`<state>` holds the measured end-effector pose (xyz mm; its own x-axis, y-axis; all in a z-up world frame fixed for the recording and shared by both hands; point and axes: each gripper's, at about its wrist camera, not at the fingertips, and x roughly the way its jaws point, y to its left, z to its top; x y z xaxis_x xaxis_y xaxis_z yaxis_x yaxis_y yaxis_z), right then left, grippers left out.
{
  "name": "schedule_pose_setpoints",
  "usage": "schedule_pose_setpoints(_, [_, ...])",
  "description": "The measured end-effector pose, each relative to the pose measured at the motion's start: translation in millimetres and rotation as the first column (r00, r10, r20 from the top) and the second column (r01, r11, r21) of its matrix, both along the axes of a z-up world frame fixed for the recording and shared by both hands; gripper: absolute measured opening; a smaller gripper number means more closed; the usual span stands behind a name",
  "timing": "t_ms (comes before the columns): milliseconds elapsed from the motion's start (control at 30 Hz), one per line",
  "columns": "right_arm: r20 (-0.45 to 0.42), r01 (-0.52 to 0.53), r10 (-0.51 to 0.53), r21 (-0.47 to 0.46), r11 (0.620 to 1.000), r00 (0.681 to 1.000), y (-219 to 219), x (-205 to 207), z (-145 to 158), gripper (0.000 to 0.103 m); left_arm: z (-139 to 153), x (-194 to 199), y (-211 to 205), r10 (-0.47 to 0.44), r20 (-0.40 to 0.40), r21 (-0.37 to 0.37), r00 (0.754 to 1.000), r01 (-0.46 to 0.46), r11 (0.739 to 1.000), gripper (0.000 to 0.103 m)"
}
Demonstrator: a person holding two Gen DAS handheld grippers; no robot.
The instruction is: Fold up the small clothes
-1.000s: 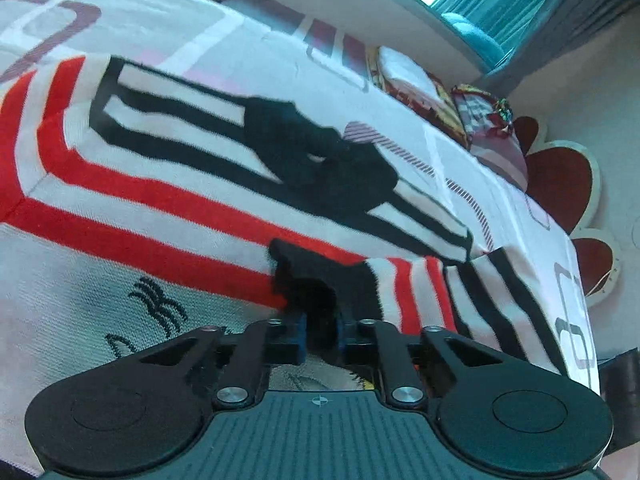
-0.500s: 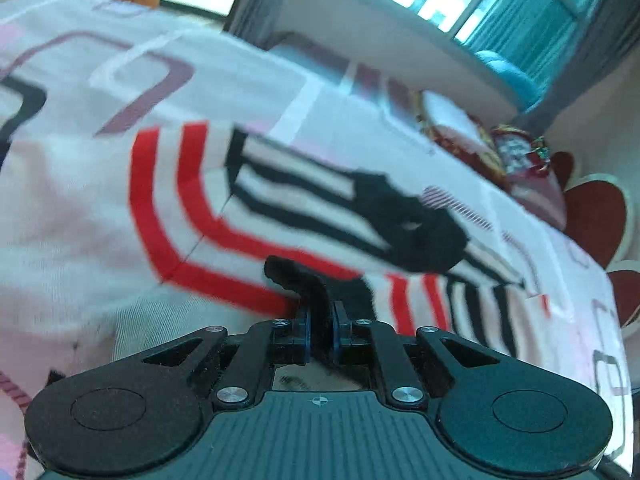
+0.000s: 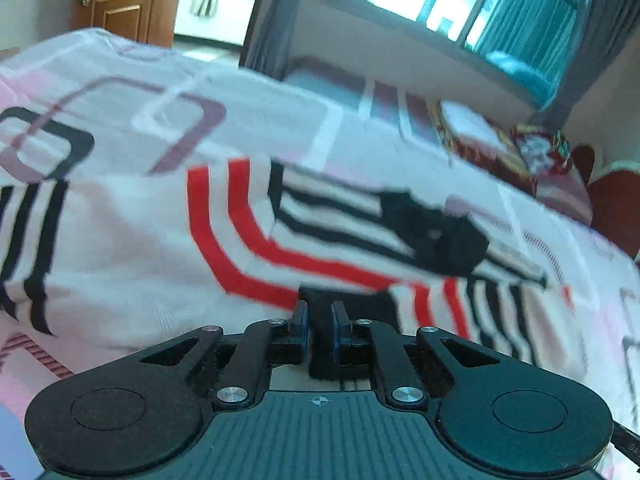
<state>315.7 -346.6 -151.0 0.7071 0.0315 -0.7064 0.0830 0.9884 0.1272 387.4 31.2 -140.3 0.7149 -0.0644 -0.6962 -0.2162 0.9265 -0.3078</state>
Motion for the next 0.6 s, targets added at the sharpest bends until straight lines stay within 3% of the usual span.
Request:
schedule_pose_setpoints(133, [0.075, -0.039, 0.04, -0.023, 0.999, 0.996, 8, 13, 21, 0.023, 12, 16, -22, -0.088, 0.032, -0.014, 0.996, 0.089, 0.996, 0.01])
schedule_pose_setpoints(267, [0.095, -0.088, 0.089, -0.021, 0.996, 0.991, 25, 53, 21, 0.023, -10, 42, -56, -0.162, -0.009, -0.009, 0.987, 0.162, 0.987, 0.01])
schedule_pose_setpoints(367, [0.082, -0.117, 0.122, -0.056, 0.991, 0.989, 41, 92, 12, 0.022, -38, 52, -59, -0.147, -0.074, 0.041, 0.986, 0.15, 0.988, 0.01])
schedule_pose_setpoints(400, [0.068, -0.123, 0.128, -0.069, 0.99, 0.989, 44, 105, 8, 0.022, -43, 50, -55, -0.144, -0.058, 0.043, 0.988, 0.147, 0.988, 0.009])
schedule_pose_setpoints(467, [0.055, -0.128, 0.133, -0.089, 0.988, 0.99, 46, 123, -1, 0.02, -44, 44, -50, -0.16, -0.037, 0.045, 0.986, 0.162, 0.986, 0.009])
schedule_pose_setpoints(567, [0.047, -0.126, 0.137, -0.191, 0.973, 0.989, 41, 139, -18, 0.022, -40, 42, -48, -0.145, -0.056, 0.021, 0.988, 0.146, 0.989, 0.009])
schedule_pose_setpoints(600, [0.056, -0.124, 0.136, -0.173, 0.977, 0.989, 35, 140, -18, 0.022, -38, 41, -48, -0.138, -0.067, 0.023, 0.988, 0.14, 0.99, 0.009])
